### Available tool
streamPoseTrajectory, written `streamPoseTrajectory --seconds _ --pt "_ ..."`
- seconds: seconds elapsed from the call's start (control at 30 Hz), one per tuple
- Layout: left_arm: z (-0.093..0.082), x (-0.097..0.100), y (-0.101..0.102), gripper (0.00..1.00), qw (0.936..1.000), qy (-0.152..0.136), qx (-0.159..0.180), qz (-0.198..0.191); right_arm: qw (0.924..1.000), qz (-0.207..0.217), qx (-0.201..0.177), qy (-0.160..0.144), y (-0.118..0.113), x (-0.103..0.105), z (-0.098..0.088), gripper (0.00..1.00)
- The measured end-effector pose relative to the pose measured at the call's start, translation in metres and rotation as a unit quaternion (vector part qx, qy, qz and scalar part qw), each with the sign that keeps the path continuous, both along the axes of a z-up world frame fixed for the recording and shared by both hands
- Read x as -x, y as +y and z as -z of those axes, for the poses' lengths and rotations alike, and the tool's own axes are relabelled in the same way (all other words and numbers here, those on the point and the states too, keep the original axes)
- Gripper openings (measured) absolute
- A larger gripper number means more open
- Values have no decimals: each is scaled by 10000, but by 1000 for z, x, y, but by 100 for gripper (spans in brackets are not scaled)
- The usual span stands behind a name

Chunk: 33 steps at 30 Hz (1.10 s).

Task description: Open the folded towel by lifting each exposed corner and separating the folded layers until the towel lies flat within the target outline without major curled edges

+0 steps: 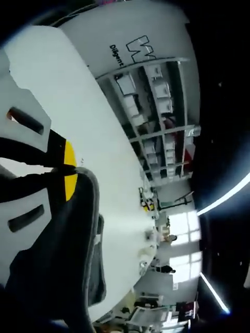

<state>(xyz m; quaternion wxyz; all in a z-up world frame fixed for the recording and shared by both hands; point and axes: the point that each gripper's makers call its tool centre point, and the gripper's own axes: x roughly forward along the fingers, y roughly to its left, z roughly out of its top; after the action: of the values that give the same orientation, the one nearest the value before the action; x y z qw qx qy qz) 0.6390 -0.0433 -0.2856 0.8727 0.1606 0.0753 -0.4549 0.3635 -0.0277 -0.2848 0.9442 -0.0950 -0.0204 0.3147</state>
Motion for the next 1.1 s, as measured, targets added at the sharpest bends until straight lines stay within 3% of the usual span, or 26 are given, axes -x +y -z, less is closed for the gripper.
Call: streamPoseTrajectory --seconds 0.23,0.53,0.8,1.1 --pt "-4 -2 44 1 9995 29 -101 -308 9994 -294 145 -136 45 -1 -8 0" --pt "-5 -4 110 1 9978 -182 -198 -609 9970 -655 403 -98 96 -10 1 0" --pt "-1 -3 149 0 9961 -279 -392 -736 9930 -989 638 -109 132 -7 2 0" --pt "2 4 209 0 9911 -280 -682 -1110 9867 -1402 817 -114 151 3 6 0"
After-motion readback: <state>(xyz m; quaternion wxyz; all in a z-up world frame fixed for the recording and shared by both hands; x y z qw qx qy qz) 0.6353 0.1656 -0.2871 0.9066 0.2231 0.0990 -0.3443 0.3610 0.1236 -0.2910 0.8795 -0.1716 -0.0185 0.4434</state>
